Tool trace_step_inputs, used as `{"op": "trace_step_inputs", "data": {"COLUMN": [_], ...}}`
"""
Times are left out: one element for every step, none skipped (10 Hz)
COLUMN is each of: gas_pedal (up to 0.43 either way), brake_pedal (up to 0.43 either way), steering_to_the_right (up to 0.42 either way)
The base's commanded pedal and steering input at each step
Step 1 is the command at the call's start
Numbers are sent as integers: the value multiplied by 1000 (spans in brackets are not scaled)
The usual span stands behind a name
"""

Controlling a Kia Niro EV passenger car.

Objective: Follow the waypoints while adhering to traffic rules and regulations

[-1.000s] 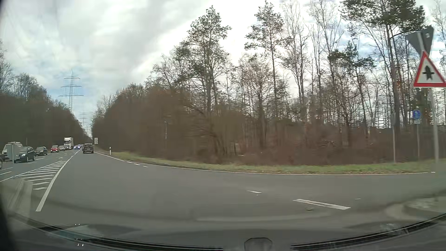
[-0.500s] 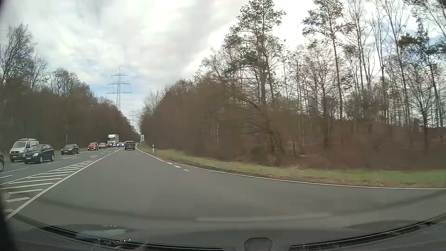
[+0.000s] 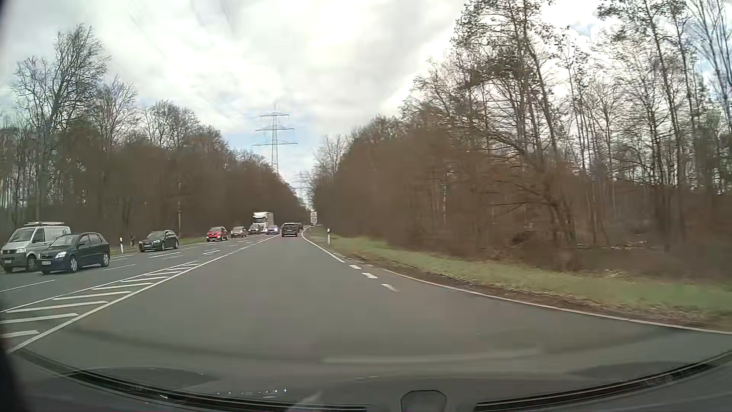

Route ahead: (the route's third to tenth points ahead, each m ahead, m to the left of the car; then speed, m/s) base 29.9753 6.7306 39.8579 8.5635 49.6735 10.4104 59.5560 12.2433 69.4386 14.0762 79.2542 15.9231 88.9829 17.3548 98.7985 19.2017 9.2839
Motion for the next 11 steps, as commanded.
{"op": "trace_step_inputs", "data": {"gas_pedal": [319, 319, 319, 319, 319, 319, 319, 319, 319, 319, 319], "brake_pedal": [0, 0, 0, 0, 0, 0, 0, 0, 0, 0, 0], "steering_to_the_right": [-158, -147, -137, -120, -104, -90, -74, -60, -48, -36, -27]}}
